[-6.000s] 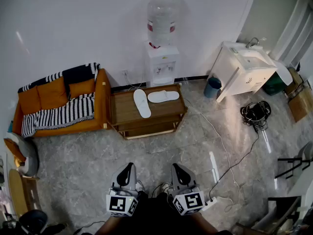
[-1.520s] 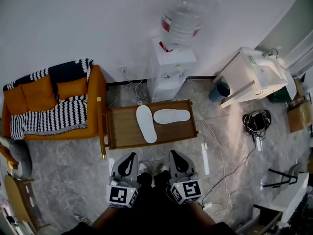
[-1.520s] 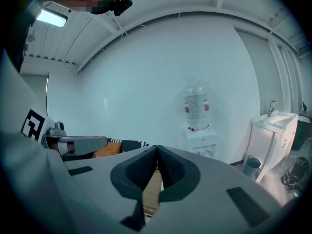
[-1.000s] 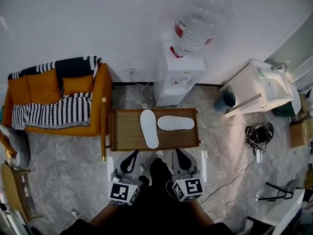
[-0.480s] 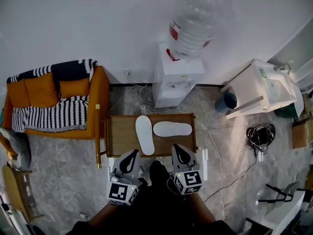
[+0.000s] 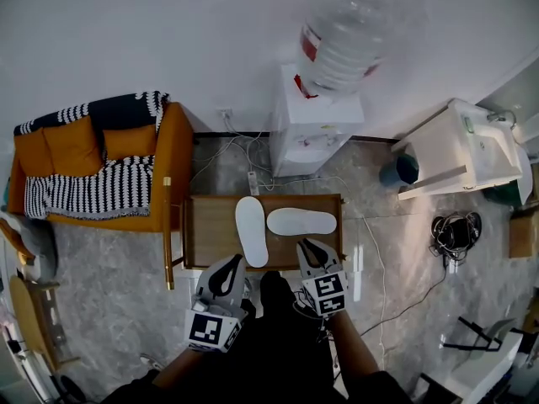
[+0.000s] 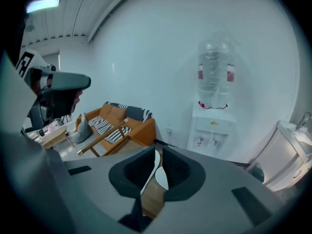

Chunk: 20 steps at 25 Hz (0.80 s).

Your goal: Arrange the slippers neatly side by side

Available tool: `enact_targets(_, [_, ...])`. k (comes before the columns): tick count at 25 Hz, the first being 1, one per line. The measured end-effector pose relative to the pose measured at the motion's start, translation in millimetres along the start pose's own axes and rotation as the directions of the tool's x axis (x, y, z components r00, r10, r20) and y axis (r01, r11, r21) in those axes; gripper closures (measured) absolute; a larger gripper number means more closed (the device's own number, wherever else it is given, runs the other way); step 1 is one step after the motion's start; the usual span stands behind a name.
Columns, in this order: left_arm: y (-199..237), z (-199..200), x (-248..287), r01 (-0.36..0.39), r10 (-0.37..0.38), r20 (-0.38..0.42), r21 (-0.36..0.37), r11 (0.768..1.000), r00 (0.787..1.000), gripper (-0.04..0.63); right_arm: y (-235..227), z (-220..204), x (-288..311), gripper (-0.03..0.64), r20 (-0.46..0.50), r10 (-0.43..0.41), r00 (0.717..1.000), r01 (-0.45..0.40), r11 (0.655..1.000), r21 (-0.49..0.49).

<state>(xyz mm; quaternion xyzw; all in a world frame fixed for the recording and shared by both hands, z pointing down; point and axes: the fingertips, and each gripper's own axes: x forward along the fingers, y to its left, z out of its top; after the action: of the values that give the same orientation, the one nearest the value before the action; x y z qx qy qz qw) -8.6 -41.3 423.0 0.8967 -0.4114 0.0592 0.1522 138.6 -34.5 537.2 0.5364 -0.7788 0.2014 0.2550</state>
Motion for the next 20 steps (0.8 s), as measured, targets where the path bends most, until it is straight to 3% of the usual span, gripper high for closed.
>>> enact_targets(6, [2, 0, 23, -0.005, 0.005, -0.013, -0.009, 1.000, 1.000, 0.578, -18, -39, 36, 0.601, -0.161, 0.046, 0.986, -0.068, 0.989, -0.134])
enact_targets(10, [3, -1, 37, -0.008, 0.008, -0.017, -0.012, 1.000, 1.000, 0.578, -30, -66, 61, 0.601, -0.268, 0.073, 0.961, -0.138, 0.963, -0.233])
enact_targets(16, [5, -6, 48, -0.025, 0.024, -0.039, -0.024, 0.999, 0.999, 0.578, -42, -100, 91, 0.597, -0.382, 0.102, 0.919, -0.231, 0.922, -0.310])
enact_targets(19, [6, -8, 54, -0.032, 0.031, -0.045, -0.028, 0.999, 0.998, 0.578, -48, -120, 103, 0.511, -0.462, 0.097, 0.882, -0.288, 0.886, -0.363])
enact_targets(20, [6, -8, 56, -0.034, 0.032, -0.048, -0.029, 0.999, 0.998, 0.578, -51, -127, 107, 0.509, -0.485, 0.089, 0.870, -0.303, 0.873, -0.383])
